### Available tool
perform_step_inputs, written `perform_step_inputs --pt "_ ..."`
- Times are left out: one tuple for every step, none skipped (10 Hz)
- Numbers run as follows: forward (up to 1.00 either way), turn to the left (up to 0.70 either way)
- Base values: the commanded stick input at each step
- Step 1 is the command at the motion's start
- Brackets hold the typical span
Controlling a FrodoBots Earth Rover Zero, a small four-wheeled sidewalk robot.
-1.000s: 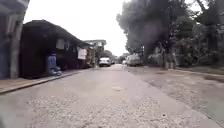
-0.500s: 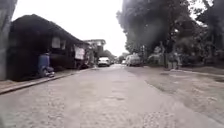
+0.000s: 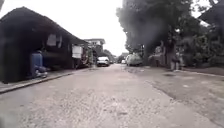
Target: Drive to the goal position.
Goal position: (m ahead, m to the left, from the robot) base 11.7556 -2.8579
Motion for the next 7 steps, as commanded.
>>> perform_step_inputs --pt "1.00 0.00" --pt "1.00 0.00" --pt "1.00 0.00" --pt "1.00 0.06" --pt "1.00 0.27" --pt "1.00 0.26" --pt "1.00 0.08"
